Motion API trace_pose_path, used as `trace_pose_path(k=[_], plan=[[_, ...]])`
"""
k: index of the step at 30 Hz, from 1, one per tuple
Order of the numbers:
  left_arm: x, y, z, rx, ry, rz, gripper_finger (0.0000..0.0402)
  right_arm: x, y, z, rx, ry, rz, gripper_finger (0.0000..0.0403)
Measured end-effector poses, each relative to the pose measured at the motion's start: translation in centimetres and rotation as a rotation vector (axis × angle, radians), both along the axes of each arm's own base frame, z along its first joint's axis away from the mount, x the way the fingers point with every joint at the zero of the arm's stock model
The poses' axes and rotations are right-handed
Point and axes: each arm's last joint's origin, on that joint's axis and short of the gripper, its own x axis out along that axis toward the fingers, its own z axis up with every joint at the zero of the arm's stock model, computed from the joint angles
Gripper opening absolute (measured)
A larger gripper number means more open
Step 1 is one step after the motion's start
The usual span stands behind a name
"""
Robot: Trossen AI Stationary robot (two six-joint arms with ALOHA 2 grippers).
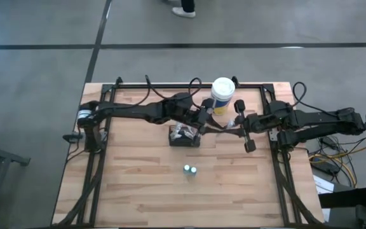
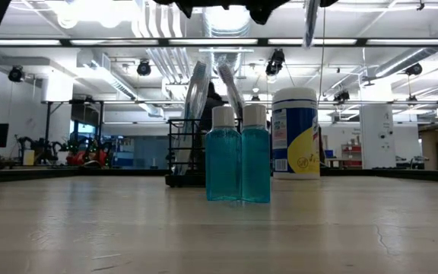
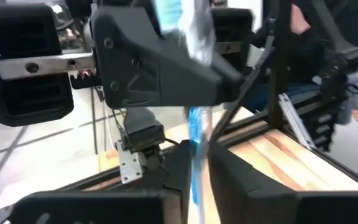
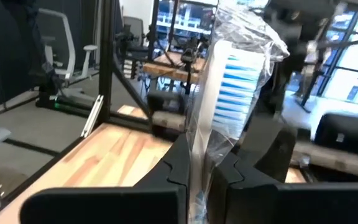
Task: Pick & Place toothbrushing station
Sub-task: Put the blue toothbrush into the black wire organizer
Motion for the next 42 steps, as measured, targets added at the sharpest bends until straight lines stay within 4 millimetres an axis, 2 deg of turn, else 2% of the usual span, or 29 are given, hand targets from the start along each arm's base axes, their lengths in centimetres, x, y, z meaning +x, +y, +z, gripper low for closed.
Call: trace_pose_path(k=[6, 10, 13, 16, 19, 20, 23, 25, 29, 34, 38, 42], plan=[[-3.1, -0.4, 2.9, 0.051, 0.032, -0.027, 0.0122, -0.8, 0.0, 0.4, 0.002, -0.023, 0.002, 0.0011], [-6.9, -0.6, 5.5, 0.038, 0.112, 0.024, 0.0158, -1.2, 0.0, 0.7, 0.013, -0.036, 0.002, 0.0011], [-11.4, -0.8, 7.8, 0.076, 0.131, 0.122, 0.0151, -1.6, 0.0, 0.7, 0.015, -0.033, 0.002, 0.0011], [-16.4, -1.1, 8.7, 0.087, 0.074, 0.181, 0.0102, -1.9, 0.0, 0.4, 0.017, -0.024, 0.002, 0.0011], [-21.2, -1.3, 7.6, 0.078, 0.003, 0.234, 0.0027, -2.1, 0.0, 0.4, 0.018, -0.034, 0.002, 0.0011], [-22.6, -1.4, 6.8, 0.059, -0.017, 0.24, 0.0014, -2.1, 0.0, 0.5, 0.018, -0.038, 0.002, 0.0011], [-25.9, -1.8, 4.2, 0.01, -0.094, 0.252, 0.001, -2.1, 0.0, 0.6, 0.018, -0.051, 0.002, 0.0011], [-27.4, -1.9, 2.1, -0.023, -0.117, 0.257, 0.0005, -1.8, 0.0, 0.6, 0.018, -0.064, 0.002, 0.0011], [-29.2, -2.0, -1.8, -0.07, -0.161, 0.273, 0.0005, -0.5, 0.0, 0.1, 0.032, -0.053, 0.009, 0.0011], [-30.7, -2.0, -6.3, -0.1, -0.169, 0.343, 0.0003, 1.7, 0.0, -1.9, 0.031, -0.034, 0.008, 0.0012], [-31.9, -2.1, -8.0, -0.112, -0.191, 0.366, 0.0003, 2.5, -0.6, -3.3, 0.018, -0.061, -0.018, 0.0012], [-32.9, -2.2, -8.7, -0.121, -0.173, 0.365, 0.0003, 2.7, -1.2, -4.1, 0.046, -0.094, -0.002, 0.0012]])
